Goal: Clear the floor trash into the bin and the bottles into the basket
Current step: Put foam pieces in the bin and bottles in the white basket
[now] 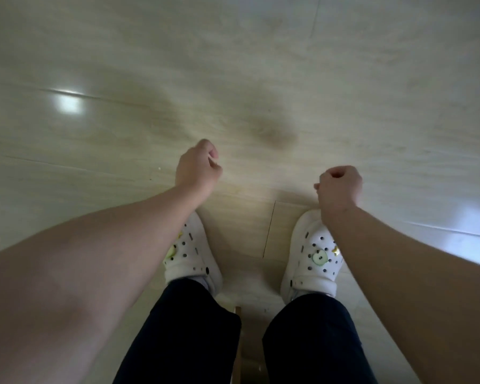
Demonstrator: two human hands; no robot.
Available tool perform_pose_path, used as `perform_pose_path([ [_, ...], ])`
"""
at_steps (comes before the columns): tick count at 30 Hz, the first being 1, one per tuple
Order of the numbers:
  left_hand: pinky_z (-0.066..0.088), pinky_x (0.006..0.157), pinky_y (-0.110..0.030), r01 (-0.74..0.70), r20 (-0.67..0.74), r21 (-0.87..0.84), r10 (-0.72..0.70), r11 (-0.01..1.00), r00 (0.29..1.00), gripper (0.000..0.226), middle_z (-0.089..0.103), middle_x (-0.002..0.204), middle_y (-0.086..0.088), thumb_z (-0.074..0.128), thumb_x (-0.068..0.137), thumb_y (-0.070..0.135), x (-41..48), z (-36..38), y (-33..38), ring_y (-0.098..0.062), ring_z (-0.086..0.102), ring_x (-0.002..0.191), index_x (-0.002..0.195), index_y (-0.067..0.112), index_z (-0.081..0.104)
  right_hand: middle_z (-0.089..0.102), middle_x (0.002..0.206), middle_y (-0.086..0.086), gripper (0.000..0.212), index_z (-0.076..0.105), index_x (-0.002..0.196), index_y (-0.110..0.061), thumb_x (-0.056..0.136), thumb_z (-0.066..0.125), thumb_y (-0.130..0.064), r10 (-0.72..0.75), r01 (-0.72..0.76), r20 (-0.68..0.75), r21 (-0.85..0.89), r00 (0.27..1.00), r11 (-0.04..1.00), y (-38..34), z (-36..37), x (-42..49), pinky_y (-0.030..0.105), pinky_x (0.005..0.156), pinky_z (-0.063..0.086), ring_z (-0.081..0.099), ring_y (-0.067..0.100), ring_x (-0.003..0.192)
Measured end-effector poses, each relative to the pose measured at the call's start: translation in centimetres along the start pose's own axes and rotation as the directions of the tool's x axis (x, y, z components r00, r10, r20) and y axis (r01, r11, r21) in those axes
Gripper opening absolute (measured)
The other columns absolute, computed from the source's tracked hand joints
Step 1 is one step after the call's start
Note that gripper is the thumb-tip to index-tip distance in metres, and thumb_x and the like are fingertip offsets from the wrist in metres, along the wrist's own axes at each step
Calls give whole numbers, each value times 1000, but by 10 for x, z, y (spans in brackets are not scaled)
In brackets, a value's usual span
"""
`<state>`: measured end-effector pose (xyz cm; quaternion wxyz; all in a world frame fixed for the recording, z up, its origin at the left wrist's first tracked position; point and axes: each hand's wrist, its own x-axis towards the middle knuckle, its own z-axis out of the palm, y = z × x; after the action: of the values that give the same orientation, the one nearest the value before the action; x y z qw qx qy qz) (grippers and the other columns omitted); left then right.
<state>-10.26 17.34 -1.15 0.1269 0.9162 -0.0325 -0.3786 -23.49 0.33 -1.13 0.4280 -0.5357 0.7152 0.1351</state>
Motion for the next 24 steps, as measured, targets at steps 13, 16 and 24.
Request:
perform_pose_path([
  [13,41,65,-24,-28,-140,-217,-3,976,990,16,64,79,-1,61,78,6,-103,-204,113,-20,60,76,73,20,57,62,74,-3,23,65,86,-18,88,50,0,-152,130,231,107,961,986,-123,-139,-147,32,69,51,59,11,60],
  [16,51,72,-32,-43,-155,-248,5,968,988,25,67,81,-4,61,79,7,-138,-238,141,-26,66,78,64,25,52,62,76,-2,23,64,83,-19,88,51,-1,-185,150,239,158,953,976,-148,-178,-181,29,64,49,59,11,61],
  [24,57,74,-46,0,-122,-377,-50,926,991,28,66,78,-5,62,78,4,-210,-264,201,-31,67,79,63,25,55,63,81,-2,21,63,84,-17,89,49,-2,-202,162,266,162,943,973,-155,-260,-231,26,63,49,60,12,63],
])
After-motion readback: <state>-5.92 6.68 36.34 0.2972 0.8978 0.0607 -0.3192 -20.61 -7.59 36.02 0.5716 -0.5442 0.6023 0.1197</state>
